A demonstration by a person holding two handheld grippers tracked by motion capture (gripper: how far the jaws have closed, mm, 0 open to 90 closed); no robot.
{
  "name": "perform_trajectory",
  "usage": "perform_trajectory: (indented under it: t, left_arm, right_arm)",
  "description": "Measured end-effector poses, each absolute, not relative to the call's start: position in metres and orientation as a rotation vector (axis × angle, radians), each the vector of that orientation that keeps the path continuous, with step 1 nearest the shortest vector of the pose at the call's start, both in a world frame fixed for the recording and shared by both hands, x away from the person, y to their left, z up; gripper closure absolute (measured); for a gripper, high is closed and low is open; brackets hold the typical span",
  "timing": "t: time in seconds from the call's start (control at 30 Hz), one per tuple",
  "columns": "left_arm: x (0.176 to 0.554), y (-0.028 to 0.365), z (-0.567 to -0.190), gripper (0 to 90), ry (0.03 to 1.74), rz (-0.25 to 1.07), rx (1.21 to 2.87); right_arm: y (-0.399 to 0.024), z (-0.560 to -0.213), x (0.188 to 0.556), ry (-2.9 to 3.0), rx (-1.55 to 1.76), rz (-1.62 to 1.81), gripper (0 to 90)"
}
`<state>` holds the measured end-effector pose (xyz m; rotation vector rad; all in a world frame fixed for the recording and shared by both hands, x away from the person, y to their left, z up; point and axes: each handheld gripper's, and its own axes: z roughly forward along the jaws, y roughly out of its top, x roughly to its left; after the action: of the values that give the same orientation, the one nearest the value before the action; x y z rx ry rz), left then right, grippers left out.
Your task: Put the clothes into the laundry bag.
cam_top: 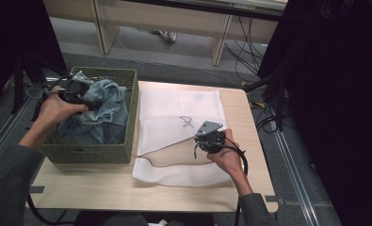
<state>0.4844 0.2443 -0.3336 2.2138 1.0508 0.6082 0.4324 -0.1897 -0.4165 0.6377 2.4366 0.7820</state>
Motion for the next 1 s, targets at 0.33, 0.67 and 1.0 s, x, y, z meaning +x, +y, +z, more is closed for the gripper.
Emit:
perform_trajectory:
  t: [0.33,0.67,1.0]
  left_arm:
    - [0.446,0.246,-0.274,62.5,0.944,0.629,2.191]
    - [0.419,0.245,-0.259,62.6,0.887,0.652,2.204]
    - [0.379,0.252,-0.218,62.7,0.784,0.662,2.127]
  right_arm:
    - [-0.190,-0.416,0.432,2.432,0.648,0.784,84.3]
    - [-0.190,-0.416,0.433,2.426,0.640,0.786,84.4]
    - [-0.191,-0.416,0.433,2.428,0.646,0.786,84.4]
